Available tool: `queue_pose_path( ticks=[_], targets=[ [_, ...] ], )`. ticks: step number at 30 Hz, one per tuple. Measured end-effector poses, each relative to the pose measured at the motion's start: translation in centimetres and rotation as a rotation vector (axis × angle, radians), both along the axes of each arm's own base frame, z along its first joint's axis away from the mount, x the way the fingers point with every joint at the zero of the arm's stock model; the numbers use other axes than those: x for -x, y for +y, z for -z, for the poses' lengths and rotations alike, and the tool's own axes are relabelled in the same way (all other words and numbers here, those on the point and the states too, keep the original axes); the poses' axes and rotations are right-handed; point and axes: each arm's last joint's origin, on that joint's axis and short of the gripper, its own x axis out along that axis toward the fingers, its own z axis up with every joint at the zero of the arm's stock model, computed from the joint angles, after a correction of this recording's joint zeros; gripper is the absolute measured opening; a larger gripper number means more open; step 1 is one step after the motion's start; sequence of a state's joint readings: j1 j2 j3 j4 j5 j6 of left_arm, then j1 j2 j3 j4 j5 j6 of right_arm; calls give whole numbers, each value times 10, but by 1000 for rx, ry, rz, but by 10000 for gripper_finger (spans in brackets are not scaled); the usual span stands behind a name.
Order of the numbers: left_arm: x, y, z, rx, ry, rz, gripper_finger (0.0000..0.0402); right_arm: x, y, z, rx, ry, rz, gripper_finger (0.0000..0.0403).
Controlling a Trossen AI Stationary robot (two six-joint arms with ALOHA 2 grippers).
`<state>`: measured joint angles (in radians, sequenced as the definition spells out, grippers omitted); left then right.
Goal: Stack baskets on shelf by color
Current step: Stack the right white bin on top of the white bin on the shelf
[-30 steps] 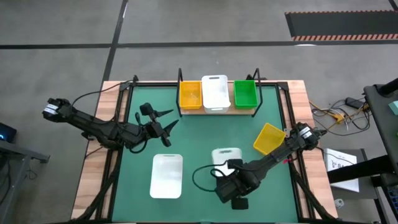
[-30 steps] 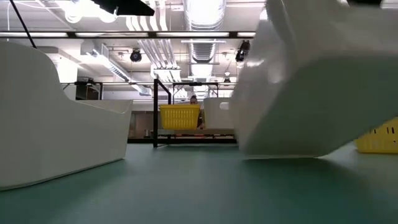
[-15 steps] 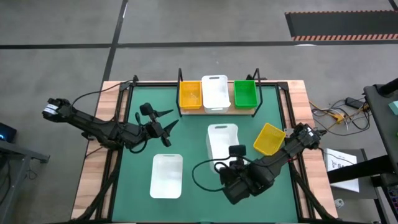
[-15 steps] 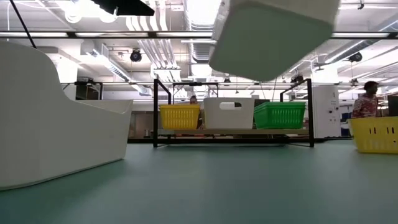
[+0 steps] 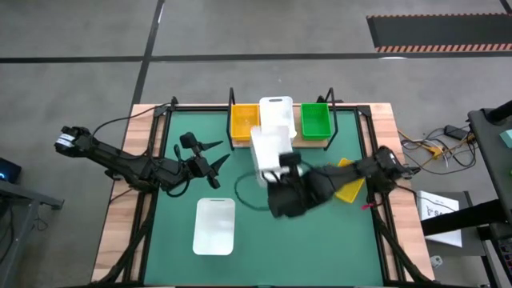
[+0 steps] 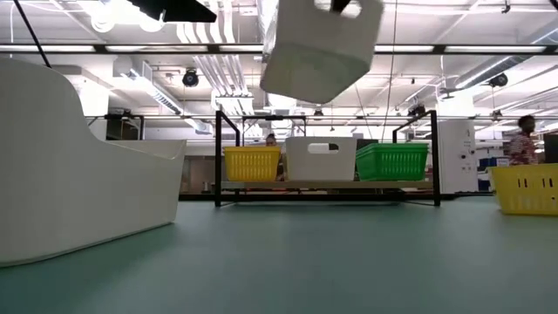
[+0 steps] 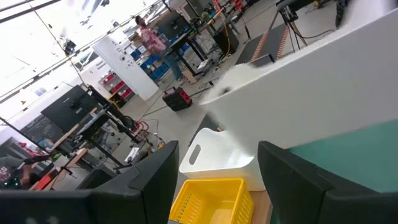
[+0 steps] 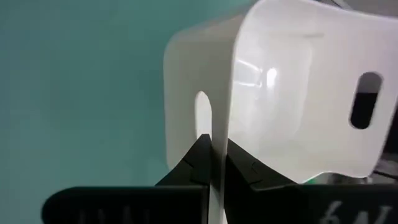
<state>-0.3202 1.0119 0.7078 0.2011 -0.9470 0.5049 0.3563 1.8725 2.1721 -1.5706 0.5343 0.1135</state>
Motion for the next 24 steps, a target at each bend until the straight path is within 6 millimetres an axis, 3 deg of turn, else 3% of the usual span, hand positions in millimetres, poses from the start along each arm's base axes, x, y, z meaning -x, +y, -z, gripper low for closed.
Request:
queue_pose_path(
  ticks=[7,14,19,24],
  targets=[
    [0,0,0,0,0,0,203,-18,-91,0,55,93,77,8],
    [0,0,0,-6,5,0,203,-16,-172,1,5,155,149,8],
    [0,0,0,-7,6,1,203,-16,-205,4,-106,111,148,8],
    [0,0,0,-11,8,1,203,-17,-217,9,-131,102,141,8]
  ],
)
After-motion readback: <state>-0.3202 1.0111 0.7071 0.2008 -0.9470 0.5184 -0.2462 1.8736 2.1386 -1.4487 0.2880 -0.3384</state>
